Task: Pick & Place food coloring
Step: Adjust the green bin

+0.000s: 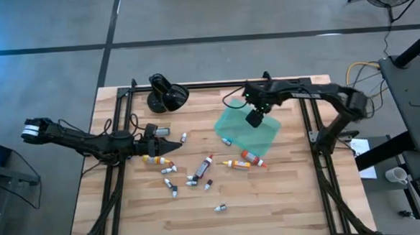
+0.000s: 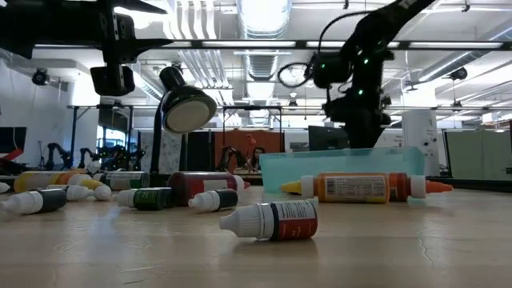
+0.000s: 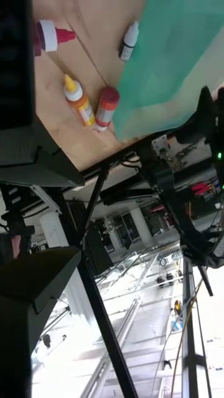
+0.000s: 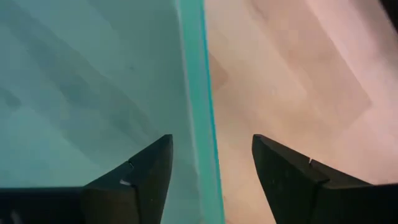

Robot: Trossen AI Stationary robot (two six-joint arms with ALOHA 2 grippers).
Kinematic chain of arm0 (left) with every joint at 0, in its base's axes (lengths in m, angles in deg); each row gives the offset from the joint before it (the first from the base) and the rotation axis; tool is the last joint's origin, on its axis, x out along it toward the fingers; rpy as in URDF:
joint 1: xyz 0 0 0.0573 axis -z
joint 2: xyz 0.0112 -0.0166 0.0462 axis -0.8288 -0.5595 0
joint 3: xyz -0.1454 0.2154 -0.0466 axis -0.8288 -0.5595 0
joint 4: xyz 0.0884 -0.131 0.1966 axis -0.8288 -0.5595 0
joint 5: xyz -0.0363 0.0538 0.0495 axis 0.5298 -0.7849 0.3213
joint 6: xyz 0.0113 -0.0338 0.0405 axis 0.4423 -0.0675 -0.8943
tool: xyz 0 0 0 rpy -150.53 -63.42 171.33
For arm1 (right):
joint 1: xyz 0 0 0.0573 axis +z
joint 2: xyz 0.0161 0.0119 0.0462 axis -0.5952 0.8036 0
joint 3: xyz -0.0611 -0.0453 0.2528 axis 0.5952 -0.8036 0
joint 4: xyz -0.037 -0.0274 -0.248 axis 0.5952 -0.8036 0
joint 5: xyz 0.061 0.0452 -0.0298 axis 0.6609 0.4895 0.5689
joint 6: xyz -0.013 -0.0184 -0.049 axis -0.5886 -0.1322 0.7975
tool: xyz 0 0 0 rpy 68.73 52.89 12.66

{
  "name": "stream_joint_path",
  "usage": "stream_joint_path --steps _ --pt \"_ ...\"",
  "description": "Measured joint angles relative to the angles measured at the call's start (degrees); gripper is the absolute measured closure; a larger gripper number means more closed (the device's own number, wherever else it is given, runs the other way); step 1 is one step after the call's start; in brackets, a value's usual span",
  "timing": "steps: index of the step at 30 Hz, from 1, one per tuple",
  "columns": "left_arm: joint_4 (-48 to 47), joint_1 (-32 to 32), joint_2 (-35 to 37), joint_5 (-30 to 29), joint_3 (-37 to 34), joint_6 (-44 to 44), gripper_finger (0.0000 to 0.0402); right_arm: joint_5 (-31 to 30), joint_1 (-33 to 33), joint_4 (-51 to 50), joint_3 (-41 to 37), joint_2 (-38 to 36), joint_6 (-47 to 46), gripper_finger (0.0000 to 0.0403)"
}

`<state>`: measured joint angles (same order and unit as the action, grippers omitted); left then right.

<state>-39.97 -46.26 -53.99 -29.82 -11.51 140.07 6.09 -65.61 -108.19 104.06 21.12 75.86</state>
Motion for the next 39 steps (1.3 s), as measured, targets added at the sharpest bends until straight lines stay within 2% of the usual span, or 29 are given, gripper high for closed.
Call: stream_joint_path --steps 7,16,19,22,25,31,37,39 --pt "-0.09 0.00 0.00 -1.23 0.00 -0.04 0.0262 0.25 -0.90 -0.08 5.19 9.46 8.82 0.0216" --pt "-0.20 0.04 0.00 -3.87 -0.02 0.05 0.0262 -10.21 -0.93 -0.17 12.26 16.16 21.24 0.0330" --pt "-0.21 0.04 0.00 -4.46 -0.02 0.09 0.0261 -11.30 -0.95 0.15 15.14 16.74 24.51 0.0361" --pt "-0.17 0.07 0.00 -4.45 -0.02 0.14 0.0262 -11.46 -0.55 0.96 17.40 16.77 29.93 0.0374" --pt "-0.20 0.07 0.00 -4.45 -0.02 -0.03 0.0262 -11.84 0.41 1.86 19.12 16.75 34.83 0.0373" --pt "-0.28 0.09 0.00 -4.43 -0.02 -0.52 0.0261 -12.41 0.63 2.28 21.25 16.75 33.51 0.0352" --pt "-0.31 0.09 0.00 -4.41 -0.04 -0.91 0.0261 -12.43 0.36 2.07 20.61 16.82 34.31 0.0291" --pt "-0.31 0.09 0.00 -4.40 -0.02 -0.91 0.0262 -14.30 0.36 2.05 20.55 16.82 33.55 0.0264"
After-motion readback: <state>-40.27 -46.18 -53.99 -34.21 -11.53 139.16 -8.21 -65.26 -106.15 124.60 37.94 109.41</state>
